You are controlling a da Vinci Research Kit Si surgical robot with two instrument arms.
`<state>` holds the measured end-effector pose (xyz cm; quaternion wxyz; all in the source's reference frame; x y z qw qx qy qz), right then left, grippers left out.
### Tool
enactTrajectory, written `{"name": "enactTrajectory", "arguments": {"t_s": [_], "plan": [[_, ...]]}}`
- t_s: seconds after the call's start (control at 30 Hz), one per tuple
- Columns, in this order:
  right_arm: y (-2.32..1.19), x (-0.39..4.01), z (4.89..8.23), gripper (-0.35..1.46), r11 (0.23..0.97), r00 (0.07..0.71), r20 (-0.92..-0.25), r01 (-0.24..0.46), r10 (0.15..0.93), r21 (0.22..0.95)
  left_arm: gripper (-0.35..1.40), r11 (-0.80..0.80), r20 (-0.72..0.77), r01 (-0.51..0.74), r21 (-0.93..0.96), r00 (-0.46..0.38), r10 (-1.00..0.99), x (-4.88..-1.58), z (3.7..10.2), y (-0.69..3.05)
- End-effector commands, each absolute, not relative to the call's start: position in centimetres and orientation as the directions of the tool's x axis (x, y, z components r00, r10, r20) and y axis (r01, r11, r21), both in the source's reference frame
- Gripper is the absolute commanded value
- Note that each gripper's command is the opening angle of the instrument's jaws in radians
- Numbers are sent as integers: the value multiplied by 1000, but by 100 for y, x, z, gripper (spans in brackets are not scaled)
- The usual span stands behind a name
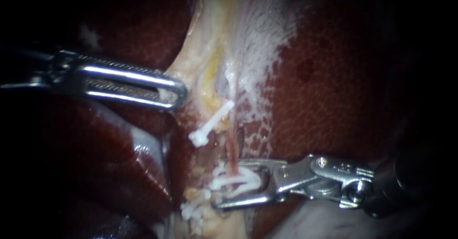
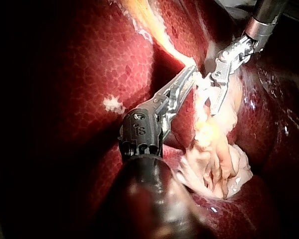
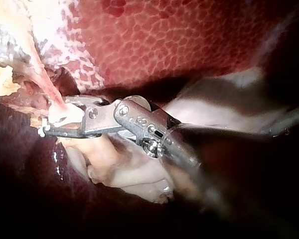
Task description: Clipping second clip right tube
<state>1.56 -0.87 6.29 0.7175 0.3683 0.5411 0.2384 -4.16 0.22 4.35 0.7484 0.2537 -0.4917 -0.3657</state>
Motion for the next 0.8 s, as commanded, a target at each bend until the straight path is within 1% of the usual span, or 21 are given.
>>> {"name": "enactTrajectory", "arguments": {"t_s": [0.03, 0.1, 0.17, 0.23, 0.8], "plan": [[-85, 154, 629, -7, 615, 297, -599, 47, 744, 787, -35, 603, 550, 298, 740, 249, -797, -416, 435, 22], [-81, 152, 629, -18, 614, 288, -595, 26, 751, 789, -35, 603, 550, 298, 740, 249, -797, -416, 436, 22], [-77, 151, 630, -30, 609, 285, -588, 19, 757, 793, -35, 604, 550, 298, 740, 249, -797, -416, 436, 22], [-74, 150, 632, -35, 604, 284, -583, 16, 761, 796, -35, 604, 550, 298, 740, 249, -797, -416, 437, 22], [-76, 147, 636, -35, 602, 285, -581, 16, 762, 798, -35, 604, 550, 297, 740, 249, -797, -415, 438, 23]]}}
